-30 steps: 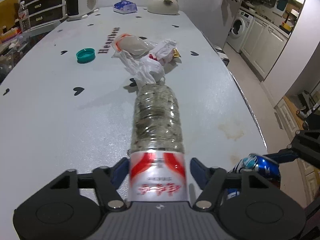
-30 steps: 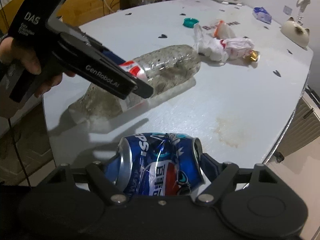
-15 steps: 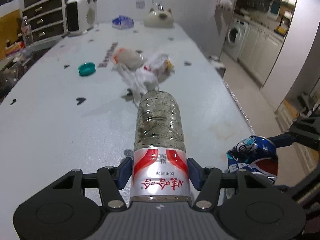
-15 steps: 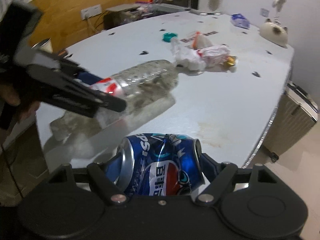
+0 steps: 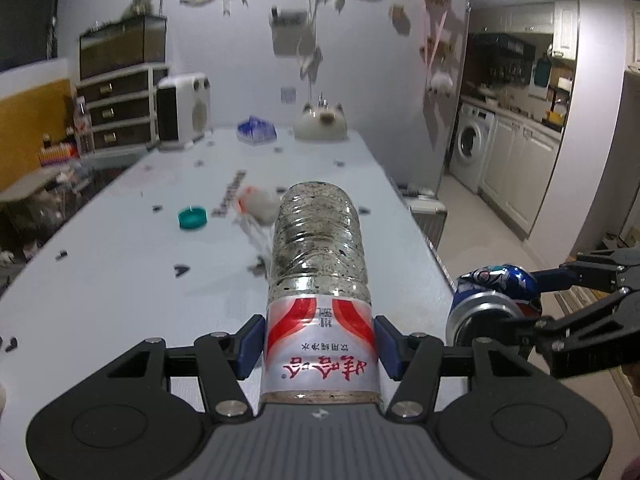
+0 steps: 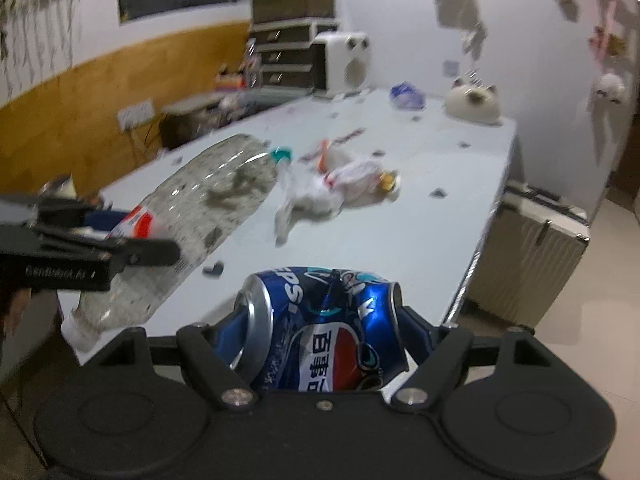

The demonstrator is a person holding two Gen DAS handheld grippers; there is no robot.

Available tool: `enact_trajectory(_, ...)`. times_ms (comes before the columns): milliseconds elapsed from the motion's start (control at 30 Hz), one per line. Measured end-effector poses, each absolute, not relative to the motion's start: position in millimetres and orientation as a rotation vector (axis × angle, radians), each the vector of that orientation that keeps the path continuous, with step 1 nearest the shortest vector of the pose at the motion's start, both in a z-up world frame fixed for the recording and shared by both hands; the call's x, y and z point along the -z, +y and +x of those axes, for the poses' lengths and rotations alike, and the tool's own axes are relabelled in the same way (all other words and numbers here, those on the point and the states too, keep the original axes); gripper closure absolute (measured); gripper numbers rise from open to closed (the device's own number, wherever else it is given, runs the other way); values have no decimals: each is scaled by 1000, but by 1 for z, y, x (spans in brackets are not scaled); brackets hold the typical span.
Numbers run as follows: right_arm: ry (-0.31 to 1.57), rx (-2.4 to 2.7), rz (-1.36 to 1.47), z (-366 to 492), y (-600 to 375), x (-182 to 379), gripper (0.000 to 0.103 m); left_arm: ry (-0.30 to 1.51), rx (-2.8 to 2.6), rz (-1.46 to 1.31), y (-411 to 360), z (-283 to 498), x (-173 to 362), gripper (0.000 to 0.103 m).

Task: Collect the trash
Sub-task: 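Carry the Pepsi can and water bottle in both grippers over the wastebasket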

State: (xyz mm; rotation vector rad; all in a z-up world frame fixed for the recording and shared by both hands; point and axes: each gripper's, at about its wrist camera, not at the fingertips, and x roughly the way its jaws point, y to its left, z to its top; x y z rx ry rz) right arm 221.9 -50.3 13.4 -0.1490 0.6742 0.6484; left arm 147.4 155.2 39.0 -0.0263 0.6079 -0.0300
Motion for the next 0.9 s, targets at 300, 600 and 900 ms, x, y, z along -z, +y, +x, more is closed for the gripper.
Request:
enact_trajectory(300,557,-554,-66,208,-98,-31,24,547,22,0,122,134,-52,45)
enact_trajectory(600,504,-438,-9,194,-163,-31,24,515,84,4,68,140,-58,44)
enact_trajectory(900,500,-287,25,192,-239,-20,25,502,177,13,0,158,-48,44)
